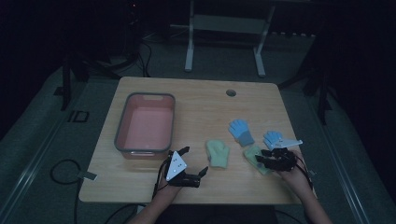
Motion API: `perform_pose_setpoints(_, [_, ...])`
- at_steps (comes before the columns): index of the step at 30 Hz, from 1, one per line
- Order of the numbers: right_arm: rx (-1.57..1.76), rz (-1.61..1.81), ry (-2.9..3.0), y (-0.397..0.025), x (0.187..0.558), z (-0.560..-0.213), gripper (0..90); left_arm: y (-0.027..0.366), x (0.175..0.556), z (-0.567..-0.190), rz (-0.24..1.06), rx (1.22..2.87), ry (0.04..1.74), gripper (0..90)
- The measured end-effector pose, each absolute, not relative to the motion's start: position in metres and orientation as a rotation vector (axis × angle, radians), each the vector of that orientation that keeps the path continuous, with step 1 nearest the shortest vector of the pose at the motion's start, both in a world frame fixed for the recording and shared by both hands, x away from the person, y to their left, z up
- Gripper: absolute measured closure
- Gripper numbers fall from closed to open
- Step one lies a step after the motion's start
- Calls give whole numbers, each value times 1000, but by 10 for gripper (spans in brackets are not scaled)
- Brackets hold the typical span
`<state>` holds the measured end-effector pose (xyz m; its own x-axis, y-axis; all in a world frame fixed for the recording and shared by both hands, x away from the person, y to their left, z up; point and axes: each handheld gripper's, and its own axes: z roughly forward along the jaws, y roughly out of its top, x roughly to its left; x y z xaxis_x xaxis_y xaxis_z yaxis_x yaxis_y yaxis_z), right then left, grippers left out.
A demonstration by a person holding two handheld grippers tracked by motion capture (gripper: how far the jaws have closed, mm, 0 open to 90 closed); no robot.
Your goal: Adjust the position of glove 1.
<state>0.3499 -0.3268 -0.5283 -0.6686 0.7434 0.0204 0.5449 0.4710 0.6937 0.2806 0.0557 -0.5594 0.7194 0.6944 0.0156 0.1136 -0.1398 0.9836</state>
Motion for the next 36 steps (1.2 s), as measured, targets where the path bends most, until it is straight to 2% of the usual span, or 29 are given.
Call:
perform_pose_setpoints(3, [1073,970,2466,-324,353,-538,529,56,280,-560,574,1657,660,10])
perform_pose_setpoints(5, [1040,959,2469,-323,353,-539,541,56,280,-560,573,1658,656,10])
perform_pose_setpoints(12, [1076,1011,2424,-323,349,-545,763,55,280,-560,575,1658,654,10])
perform_pose_setpoints(17, [1103,978,2371,-318,344,-544,841,55,279,-560,578,1659,652,10])
perform_pose_setpoints(30, [1267,1074,2150,-302,319,-501,864,55,279,-560,582,1661,649,10])
perform_pose_setpoints(36, [1319,1004,1999,-289,313,-495,864,55,279,-560,581,1658,651,10])
